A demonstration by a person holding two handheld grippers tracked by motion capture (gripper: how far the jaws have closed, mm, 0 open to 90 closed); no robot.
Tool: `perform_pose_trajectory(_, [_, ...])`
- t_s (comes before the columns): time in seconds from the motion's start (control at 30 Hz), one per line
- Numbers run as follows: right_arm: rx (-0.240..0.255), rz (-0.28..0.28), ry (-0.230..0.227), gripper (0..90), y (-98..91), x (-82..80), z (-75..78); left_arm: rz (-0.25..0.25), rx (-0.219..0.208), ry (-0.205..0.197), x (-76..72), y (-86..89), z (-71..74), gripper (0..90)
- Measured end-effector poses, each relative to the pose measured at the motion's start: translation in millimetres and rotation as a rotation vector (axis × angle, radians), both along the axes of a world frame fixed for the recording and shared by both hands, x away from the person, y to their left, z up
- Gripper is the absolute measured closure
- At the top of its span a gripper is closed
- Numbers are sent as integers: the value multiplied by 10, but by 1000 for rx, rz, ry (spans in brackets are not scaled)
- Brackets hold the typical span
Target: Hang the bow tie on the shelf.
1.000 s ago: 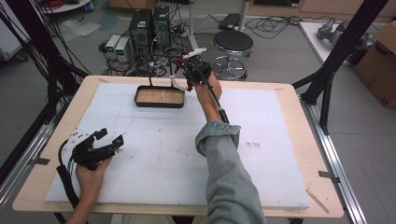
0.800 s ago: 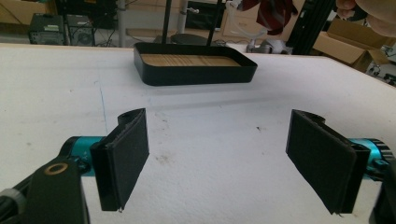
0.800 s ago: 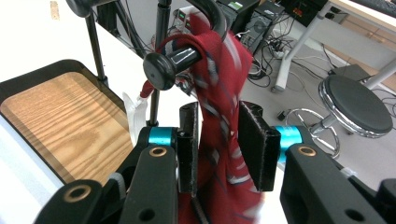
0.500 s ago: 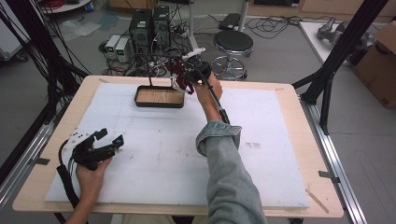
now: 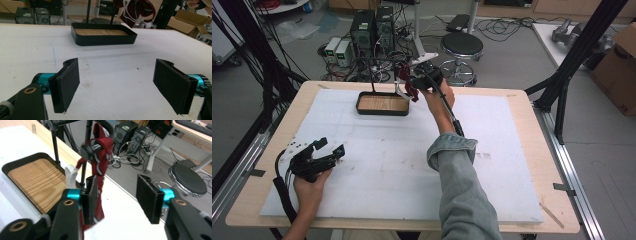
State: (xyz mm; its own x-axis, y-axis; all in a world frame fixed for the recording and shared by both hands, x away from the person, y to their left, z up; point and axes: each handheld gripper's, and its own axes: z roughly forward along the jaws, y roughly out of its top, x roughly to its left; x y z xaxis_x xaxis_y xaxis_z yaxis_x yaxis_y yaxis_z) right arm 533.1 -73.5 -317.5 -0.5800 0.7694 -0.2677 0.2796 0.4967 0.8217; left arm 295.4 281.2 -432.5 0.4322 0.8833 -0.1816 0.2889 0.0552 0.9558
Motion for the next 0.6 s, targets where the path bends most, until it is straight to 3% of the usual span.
perform_pose_trajectory(0.2, [51,1,18,422,-155,-42,-13,-1,-3,-1,19,-21,-4,215])
perform_pose_trajectory(0.37, [93,10,7,371,-338,-115,24,-7,3,3,48,-54,-8,215])
perform_pose_trajectory(0.43, [113,1,-20,342,-472,-173,43,-7,3,4,56,-62,-5,215])
perform_pose_trajectory(0.6, [132,-27,-13,297,-691,-224,61,-10,2,2,79,-72,-7,215])
